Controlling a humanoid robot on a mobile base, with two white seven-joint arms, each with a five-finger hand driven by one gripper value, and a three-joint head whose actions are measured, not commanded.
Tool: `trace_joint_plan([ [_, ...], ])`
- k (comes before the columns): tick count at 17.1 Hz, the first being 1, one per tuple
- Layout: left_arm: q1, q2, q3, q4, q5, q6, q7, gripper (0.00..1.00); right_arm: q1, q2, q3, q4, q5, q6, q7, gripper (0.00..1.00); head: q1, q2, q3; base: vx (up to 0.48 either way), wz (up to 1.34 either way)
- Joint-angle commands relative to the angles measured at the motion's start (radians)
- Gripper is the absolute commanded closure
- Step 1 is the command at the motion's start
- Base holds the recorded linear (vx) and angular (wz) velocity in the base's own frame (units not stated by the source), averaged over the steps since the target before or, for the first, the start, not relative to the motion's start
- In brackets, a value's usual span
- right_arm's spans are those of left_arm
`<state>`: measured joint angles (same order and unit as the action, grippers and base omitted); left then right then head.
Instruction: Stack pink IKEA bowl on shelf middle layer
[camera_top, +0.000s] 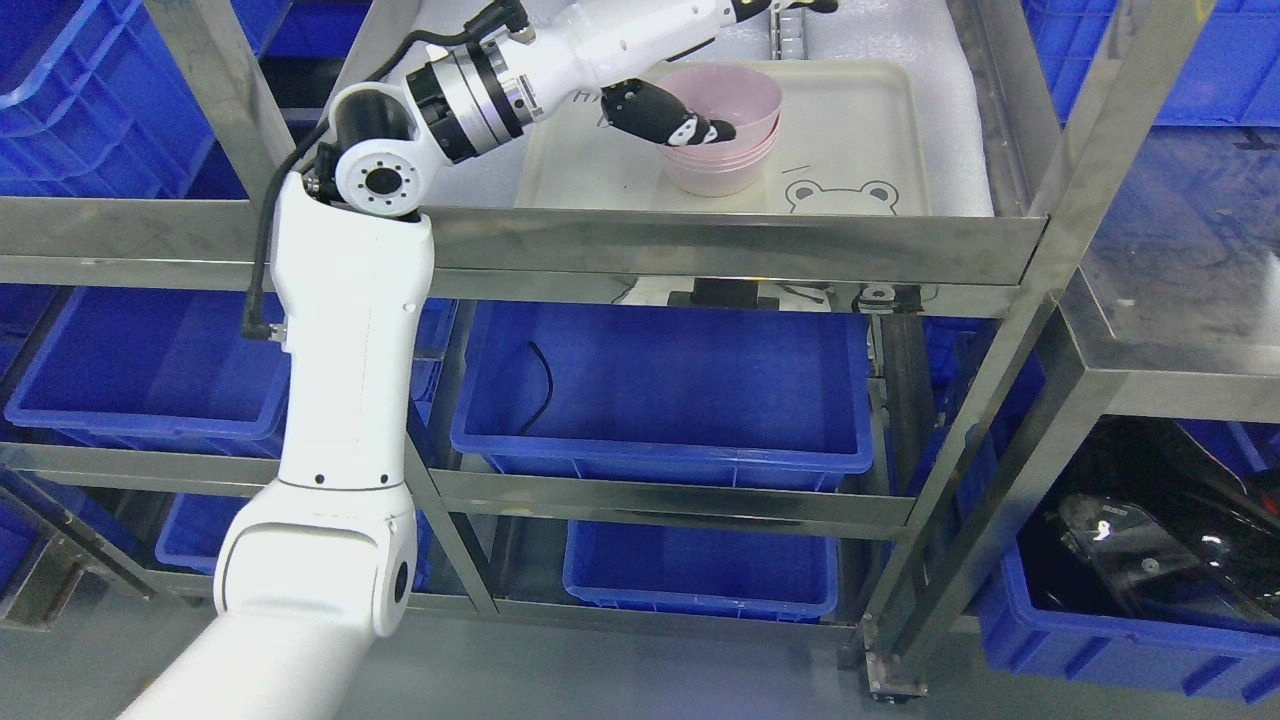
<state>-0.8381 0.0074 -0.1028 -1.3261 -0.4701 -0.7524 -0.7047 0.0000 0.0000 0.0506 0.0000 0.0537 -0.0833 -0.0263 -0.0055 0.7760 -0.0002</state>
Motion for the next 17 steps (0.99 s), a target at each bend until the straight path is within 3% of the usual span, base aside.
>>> trace_joint_plan([
  [1, 0.179, 0.01, -0.46, -0.085, 0.176, 0.013, 0.14, 0.11, 0.023, -0.017, 0.0, -0.017, 0.0, 0.0, 0.0, 0.0, 0.0, 0.0, 0.0, -0.008, 0.05],
  [6, 0.514, 0.01, -0.52, -0.019, 0.13, -0.033, 0.081, 0.11, 0.023, -0.017, 0.0, -0.017, 0.0, 0.0, 0.0, 0.0, 0.0, 0.0, 0.0, -0.016, 0.09],
  [8, 0.652, 0.01, -0.464, 0.051, 0.128, -0.033, 0.039, 0.09, 0.023, -0.017, 0.0, -0.017, 0.0, 0.0, 0.0, 0.0, 0.0, 0.0, 0.0, -0.025, 0.11],
  [10, 0.755, 0.01, -0.317, 0.088, 0.149, -0.033, 0.053, 0.07, 0.023, -0.017, 0.0, -0.017, 0.0, 0.0, 0.0, 0.0, 0.0, 0.0, 0.0, -0.031, 0.17],
  [13, 0.83, 0.01, -0.19, 0.186, 0.419, -0.033, 0.175, 0.08, 0.023, -0.017, 0.0, -0.017, 0.0, 0.0, 0.0, 0.0, 0.0, 0.0, 0.0, -0.022, 0.12],
  [15, 0.841, 0.01, -0.129, 0.231, 0.496, -0.033, 0.295, 0.08, 0.023, -0.017, 0.0, -0.017, 0.0, 0.0, 0.0, 0.0, 0.0, 0.0, 0.0, -0.014, 0.06],
  [17, 0.84, 0.01, -0.124, 0.235, 0.556, 0.052, 0.44, 0.08, 0.023, -0.017, 0.0, -0.017, 0.0, 0.0, 0.0, 0.0, 0.0, 0.0, 0.0, -0.004, 0.01],
])
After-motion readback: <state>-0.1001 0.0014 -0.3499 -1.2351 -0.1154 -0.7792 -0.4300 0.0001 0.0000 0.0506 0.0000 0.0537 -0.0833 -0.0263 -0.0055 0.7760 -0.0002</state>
